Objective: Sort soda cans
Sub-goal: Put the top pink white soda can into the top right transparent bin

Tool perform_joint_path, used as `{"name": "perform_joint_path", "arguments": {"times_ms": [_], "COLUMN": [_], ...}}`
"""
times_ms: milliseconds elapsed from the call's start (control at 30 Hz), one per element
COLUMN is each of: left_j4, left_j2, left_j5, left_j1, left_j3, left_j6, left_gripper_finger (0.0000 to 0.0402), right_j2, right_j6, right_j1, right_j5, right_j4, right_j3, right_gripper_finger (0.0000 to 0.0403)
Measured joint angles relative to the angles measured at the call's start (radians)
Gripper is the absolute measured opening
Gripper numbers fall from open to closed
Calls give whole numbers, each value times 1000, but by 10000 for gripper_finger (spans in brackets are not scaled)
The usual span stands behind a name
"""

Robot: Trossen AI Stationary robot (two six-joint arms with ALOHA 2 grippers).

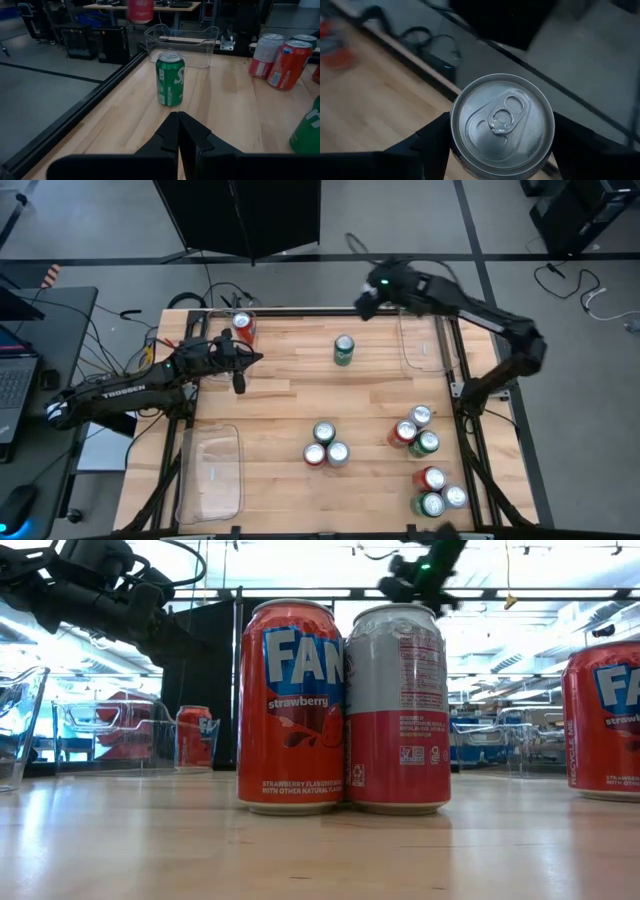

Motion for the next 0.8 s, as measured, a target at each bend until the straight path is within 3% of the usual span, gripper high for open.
{"name": "perform_joint_path", "arguments": {"times_ms": [200, 400, 667, 800], "left_j4": [-1, -1, -1, -1], "left_j2": [0, 0, 0, 0], "left_j5": [0, 1, 1, 1], "left_j1": [0, 0, 0, 0], "left_j3": [0, 0, 0, 0], "left_j6": [-3, -23, -24, -24], "left_gripper_finger": [8, 8, 8, 8], "right_j2": [-213, -342, -353, -309], "right_j6": [119, 203, 254, 260], "right_j1": [-48, -110, -207, -218], "right_j5": [33, 75, 95, 52], "right_j4": [-12, 60, 205, 291], "right_j3": [-215, -445, -639, -682], "right_gripper_finger": [275, 275, 275, 275]}}
